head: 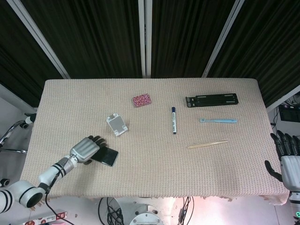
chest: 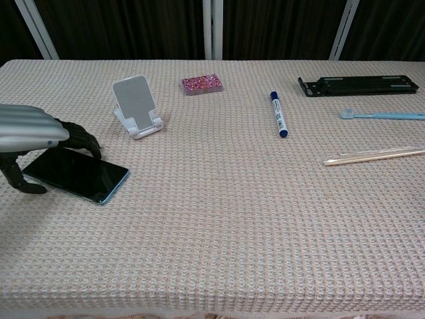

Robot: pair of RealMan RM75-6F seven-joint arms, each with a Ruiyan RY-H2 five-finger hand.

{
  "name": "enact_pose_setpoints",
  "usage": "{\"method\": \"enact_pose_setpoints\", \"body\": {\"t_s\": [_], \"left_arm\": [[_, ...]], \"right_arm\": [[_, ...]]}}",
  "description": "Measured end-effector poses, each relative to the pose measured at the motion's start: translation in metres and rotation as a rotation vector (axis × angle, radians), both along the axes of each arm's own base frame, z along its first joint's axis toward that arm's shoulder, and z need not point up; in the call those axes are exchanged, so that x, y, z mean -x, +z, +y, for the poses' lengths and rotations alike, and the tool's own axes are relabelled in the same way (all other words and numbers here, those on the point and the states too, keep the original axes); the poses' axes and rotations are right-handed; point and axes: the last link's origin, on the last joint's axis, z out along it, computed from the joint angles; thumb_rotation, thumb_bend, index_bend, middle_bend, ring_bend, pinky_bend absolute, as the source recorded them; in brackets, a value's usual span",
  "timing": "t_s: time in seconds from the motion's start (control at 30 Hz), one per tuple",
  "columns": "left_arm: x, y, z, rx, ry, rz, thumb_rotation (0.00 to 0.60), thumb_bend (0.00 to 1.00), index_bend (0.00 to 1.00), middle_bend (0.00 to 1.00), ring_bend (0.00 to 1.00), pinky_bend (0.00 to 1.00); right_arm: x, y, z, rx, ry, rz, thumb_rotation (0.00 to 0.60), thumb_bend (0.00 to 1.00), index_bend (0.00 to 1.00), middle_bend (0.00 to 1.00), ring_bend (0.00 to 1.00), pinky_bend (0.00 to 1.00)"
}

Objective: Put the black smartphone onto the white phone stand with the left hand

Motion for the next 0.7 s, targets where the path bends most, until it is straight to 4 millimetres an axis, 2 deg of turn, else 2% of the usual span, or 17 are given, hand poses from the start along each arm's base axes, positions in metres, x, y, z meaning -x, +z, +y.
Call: {"method": "enact_pose_setpoints", "body": {"t_s": [0.57, 0.7], "left_arm": [[0.0034, 0.0003, -0.0004, -0.006, -0.008, 0.011, 0.600, 0.24, 0.28, 0.09, 0.09, 0.22], [0.0034, -0.0006, -0.0005, -0.013, -0.012, 0.004, 0.600, 0.24, 0.36, 0.11, 0.09, 0.22]], "right_arm": [[0.0016, -0.0044, -0.0008, -0.017, -0.023, 0.004, 0.600, 0.28, 0.00, 0.00, 0.00, 0.00], [0.0020, -0.0053, -0.0013, -0.021, -0.028, 0.004, 0.600, 0.28, 0.00, 0.00, 0.00, 0.00]]}}
